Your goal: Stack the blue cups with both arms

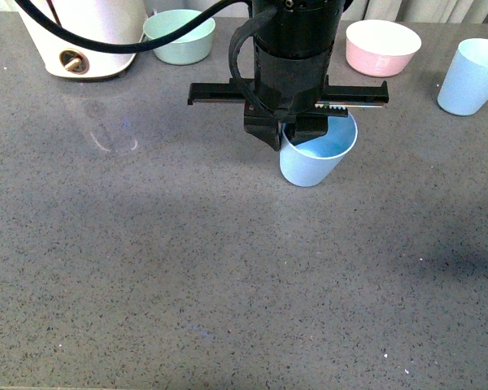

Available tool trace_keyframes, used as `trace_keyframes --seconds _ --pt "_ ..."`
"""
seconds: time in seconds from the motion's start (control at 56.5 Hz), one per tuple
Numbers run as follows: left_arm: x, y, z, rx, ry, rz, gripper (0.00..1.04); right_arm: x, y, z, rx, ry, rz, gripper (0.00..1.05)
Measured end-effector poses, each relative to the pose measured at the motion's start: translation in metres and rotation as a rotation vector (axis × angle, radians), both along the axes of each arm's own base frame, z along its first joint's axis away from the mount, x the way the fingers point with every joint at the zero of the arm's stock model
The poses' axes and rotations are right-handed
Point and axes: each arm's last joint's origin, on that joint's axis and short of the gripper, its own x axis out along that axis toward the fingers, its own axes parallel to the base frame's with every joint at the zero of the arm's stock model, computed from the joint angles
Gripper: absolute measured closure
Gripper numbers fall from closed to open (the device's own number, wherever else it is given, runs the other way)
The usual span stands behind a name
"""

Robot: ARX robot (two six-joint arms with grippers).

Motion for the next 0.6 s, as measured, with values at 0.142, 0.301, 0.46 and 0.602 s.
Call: trace_keyframes --seconds 0.142,0.301,0.46,0.602 --pt "0.0006 -0.0003 0.0007 -0.004 -0.001 0.005 0.88 0.0 0.0 0.0 0.0 0.0 0.0 0.09" --pt "0.0011 -0.0007 0.0019 -0.008 -0.003 0.007 0.68 0.0 0.0 0.0 0.0 0.0 0.0 0.09" --pt "0.0011 -0.0007 0.002 -0.009 -0.003 0.007 0.47 0.0 0.0 0.0 0.0 0.0 0.0 0.09" --pt "0.0011 -0.0007 0.002 -0.008 -0.004 0.007 0.26 0.0 0.0 0.0 0.0 0.0 0.0 0.09"
